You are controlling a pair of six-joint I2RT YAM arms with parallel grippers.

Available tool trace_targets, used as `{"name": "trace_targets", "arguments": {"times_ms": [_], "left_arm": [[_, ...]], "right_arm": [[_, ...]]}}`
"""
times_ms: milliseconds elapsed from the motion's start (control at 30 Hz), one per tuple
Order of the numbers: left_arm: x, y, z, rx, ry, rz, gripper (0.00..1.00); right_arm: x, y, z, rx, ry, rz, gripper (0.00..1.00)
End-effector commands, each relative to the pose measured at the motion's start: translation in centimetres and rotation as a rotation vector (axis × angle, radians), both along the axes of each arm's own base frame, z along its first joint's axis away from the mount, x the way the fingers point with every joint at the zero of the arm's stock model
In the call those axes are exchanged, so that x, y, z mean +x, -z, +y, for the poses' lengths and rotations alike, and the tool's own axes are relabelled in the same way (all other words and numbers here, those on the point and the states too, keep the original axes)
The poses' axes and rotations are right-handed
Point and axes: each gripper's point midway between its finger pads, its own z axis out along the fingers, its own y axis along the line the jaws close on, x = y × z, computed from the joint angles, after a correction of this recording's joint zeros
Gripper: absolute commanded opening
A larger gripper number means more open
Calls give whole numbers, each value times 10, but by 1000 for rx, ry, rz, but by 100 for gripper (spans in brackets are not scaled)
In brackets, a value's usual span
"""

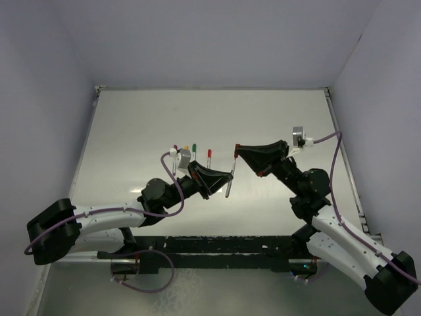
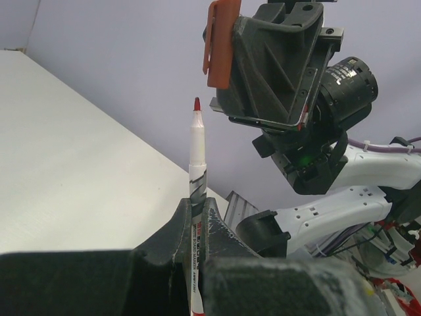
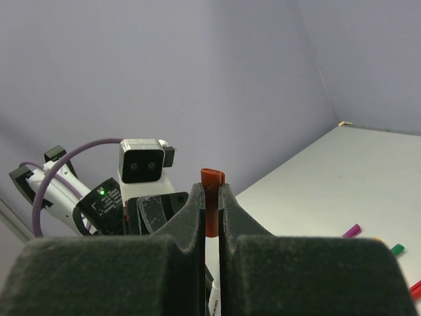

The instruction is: Insert the pens into the pen caps

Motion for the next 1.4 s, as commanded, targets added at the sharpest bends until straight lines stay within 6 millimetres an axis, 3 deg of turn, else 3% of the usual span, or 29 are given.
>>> {"name": "trace_targets", "arguments": {"times_ms": [0, 367, 800, 1367], "left_arm": [[-2, -10, 2, -39, 4, -13, 0], [-5, -22, 5, -61, 9, -40, 0], [-4, -22, 8, -59, -5, -36, 0], [6, -44, 5, -84, -51, -92, 0]], "right_arm": [[-6, -38, -9, 61, 31, -95, 0], [0, -27, -5, 44, 29, -73, 0], [-1, -23, -4, 42, 21, -61, 0], [-8, 6, 7, 23, -47, 27, 0]]}}
